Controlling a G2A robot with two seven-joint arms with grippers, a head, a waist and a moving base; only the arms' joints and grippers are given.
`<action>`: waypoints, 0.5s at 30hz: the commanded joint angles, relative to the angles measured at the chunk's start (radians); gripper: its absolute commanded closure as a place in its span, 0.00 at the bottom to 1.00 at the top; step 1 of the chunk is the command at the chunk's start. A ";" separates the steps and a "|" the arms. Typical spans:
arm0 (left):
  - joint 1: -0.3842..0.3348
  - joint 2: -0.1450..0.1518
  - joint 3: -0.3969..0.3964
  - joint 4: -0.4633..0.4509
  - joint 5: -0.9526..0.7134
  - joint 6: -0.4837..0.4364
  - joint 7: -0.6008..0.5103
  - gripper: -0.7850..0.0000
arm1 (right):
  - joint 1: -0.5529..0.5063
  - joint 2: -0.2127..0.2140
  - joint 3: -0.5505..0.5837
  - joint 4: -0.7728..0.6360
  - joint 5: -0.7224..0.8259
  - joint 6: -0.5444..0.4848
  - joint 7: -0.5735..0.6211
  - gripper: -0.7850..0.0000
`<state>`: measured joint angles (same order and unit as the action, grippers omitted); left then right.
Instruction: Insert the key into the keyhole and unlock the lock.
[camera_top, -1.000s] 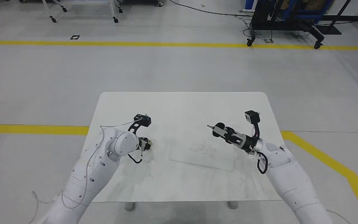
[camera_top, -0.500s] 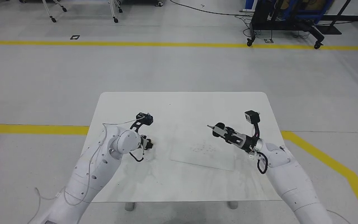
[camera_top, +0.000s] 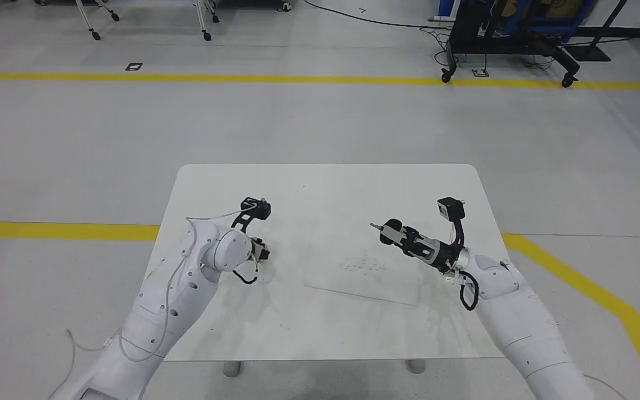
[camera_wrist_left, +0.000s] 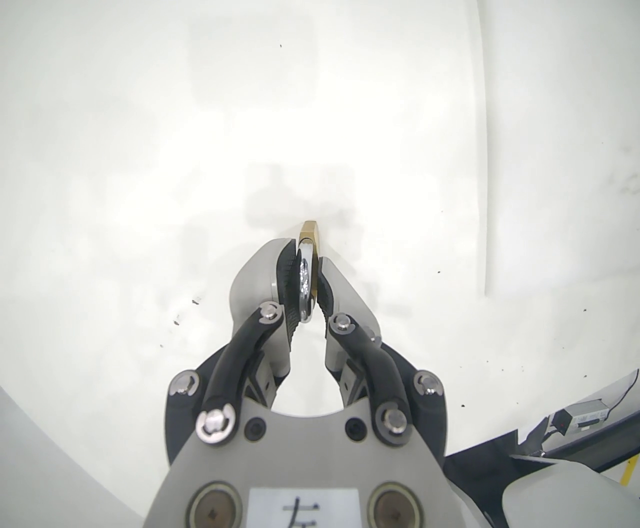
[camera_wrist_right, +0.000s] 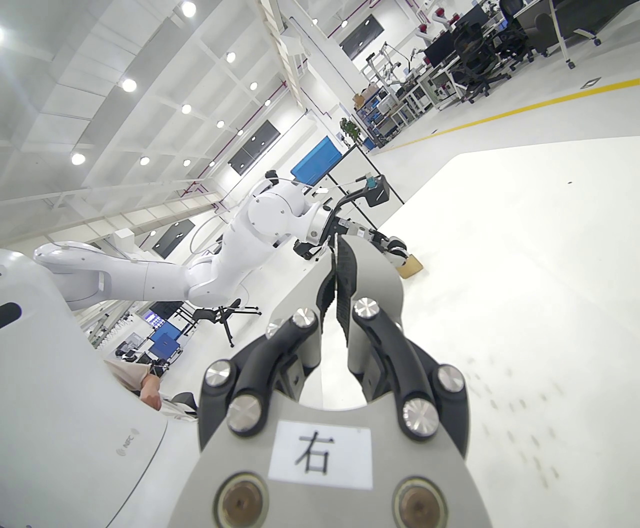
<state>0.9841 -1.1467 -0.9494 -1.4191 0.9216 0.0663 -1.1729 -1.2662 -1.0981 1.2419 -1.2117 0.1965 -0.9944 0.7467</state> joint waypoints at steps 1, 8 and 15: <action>0.002 0.000 -0.005 -0.005 -0.008 -0.009 0.008 1.00 | 0.000 0.000 0.000 0.000 0.000 0.000 0.000 1.00; 0.003 0.003 -0.014 -0.013 -0.002 -0.035 -0.028 1.00 | 0.000 0.000 0.000 0.000 0.000 0.000 0.000 1.00; 0.002 0.001 0.000 -0.024 0.040 -0.034 -0.047 1.00 | 0.000 0.000 0.000 0.000 0.000 0.000 0.000 1.00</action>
<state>0.9866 -1.1451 -0.9516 -1.4401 0.9532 0.0311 -1.2153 -1.2662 -1.0981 1.2419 -1.2117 0.1965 -0.9944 0.7467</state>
